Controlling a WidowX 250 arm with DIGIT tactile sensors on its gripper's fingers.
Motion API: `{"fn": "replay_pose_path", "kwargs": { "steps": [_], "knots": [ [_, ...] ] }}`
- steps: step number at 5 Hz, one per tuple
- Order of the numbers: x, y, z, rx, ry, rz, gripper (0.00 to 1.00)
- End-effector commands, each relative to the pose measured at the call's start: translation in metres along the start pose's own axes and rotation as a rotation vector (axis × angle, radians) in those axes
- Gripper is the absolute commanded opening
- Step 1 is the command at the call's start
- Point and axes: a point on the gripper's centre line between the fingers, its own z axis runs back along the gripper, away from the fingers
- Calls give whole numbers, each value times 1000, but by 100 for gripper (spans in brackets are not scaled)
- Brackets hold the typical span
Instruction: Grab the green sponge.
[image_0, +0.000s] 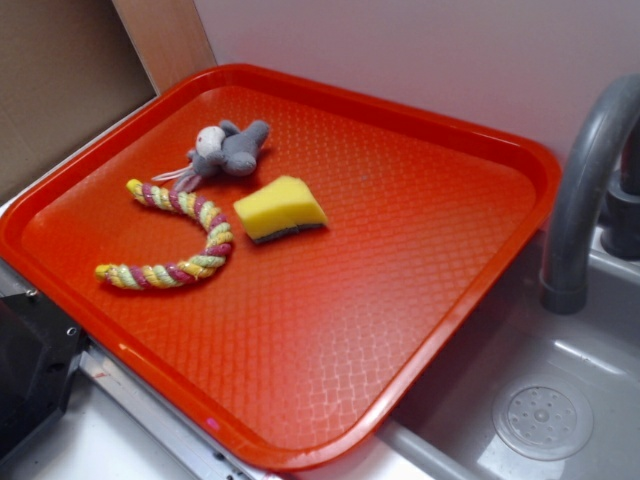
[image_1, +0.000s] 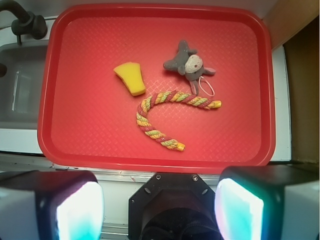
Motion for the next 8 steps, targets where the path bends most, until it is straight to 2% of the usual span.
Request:
{"fn": "replay_pose_path", "kwargs": {
  "steps": [1, 2, 4, 6, 8],
  "knots": [
    [0, 0, 0, 0, 0, 0, 100],
    [34, -12, -46, -50, -114, -51, 100],
    [67, -24, -82, -54, -138, -112, 100],
    [90, -43, -158, -58, -64, -290, 100],
    [91, -45, -207, -10, 26, -357, 100]
  ]
}}
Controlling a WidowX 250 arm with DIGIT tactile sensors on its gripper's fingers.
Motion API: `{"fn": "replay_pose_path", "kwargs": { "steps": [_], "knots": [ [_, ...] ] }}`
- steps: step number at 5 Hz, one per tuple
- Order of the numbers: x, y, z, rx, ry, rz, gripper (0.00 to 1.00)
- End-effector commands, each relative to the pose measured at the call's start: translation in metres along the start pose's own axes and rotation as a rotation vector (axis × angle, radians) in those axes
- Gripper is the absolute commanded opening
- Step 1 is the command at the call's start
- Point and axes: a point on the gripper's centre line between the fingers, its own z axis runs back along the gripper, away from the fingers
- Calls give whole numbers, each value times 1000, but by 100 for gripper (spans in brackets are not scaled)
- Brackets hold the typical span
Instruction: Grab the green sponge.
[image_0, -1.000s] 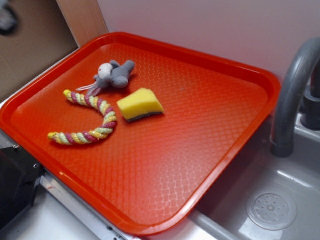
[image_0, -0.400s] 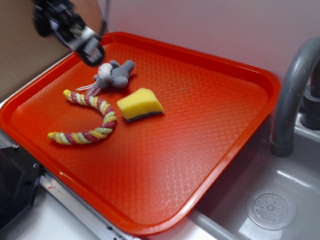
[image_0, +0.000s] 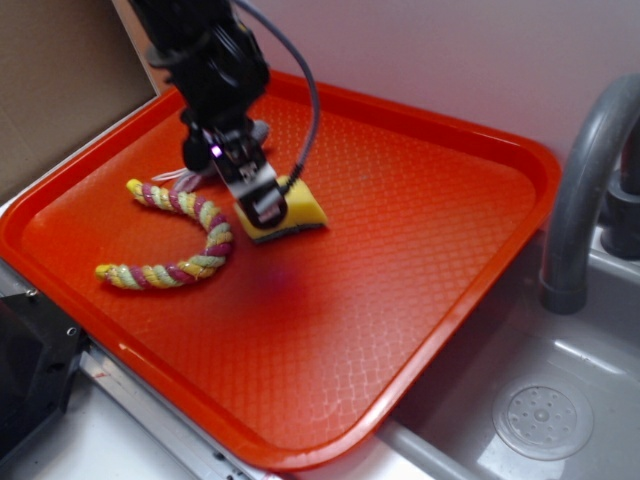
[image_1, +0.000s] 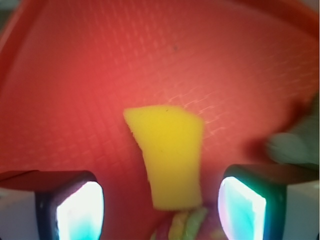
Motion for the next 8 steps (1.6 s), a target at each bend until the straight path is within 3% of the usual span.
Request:
{"fn": "replay_pose_path", "kwargs": {
  "steps": [1, 2, 3, 5, 6, 8],
  "knots": [
    [-2, 6, -25, 50, 44, -8, 100],
    [-4, 15, -35, 66, 74, 7, 100],
    [-6, 18, -40, 77, 89, 14, 0],
    [-4, 15, -14, 46, 28, -1, 0],
    [0, 18, 3, 3, -17, -11, 0],
    [-2, 19, 77, 79, -33, 103, 0]
  ]
}}
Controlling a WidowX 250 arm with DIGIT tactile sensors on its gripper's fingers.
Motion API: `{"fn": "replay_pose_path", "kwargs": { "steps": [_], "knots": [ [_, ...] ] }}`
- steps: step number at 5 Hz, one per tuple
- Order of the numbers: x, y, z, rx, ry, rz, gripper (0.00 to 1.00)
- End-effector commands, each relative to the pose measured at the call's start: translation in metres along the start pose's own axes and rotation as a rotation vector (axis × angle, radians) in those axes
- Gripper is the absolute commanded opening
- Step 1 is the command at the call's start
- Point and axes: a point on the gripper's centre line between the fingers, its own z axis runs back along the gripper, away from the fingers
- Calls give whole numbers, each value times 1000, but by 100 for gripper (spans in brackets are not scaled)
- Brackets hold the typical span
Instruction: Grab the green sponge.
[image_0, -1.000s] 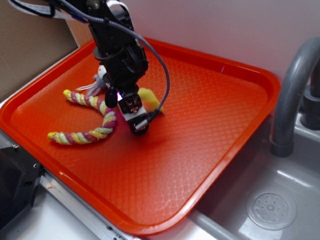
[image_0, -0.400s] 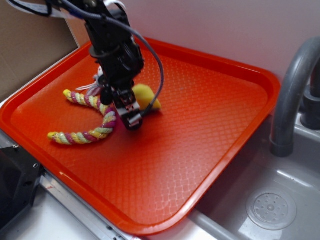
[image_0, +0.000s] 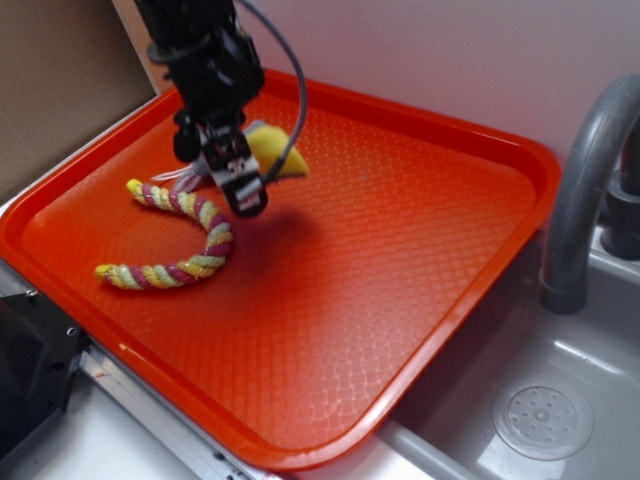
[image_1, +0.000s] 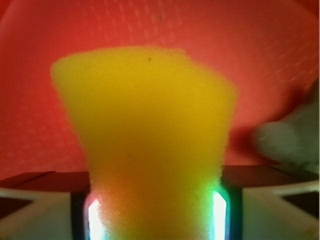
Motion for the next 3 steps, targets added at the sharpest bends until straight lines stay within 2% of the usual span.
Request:
{"fn": "replay_pose_path", "kwargs": {
  "steps": [1, 2, 3],
  "knots": [
    [-20, -1, 111, 54, -21, 245, 0],
    [-40, -11, 145, 73, -100, 274, 0],
    [-36, -17, 140, 73, -75, 200, 0]
  ]
}}
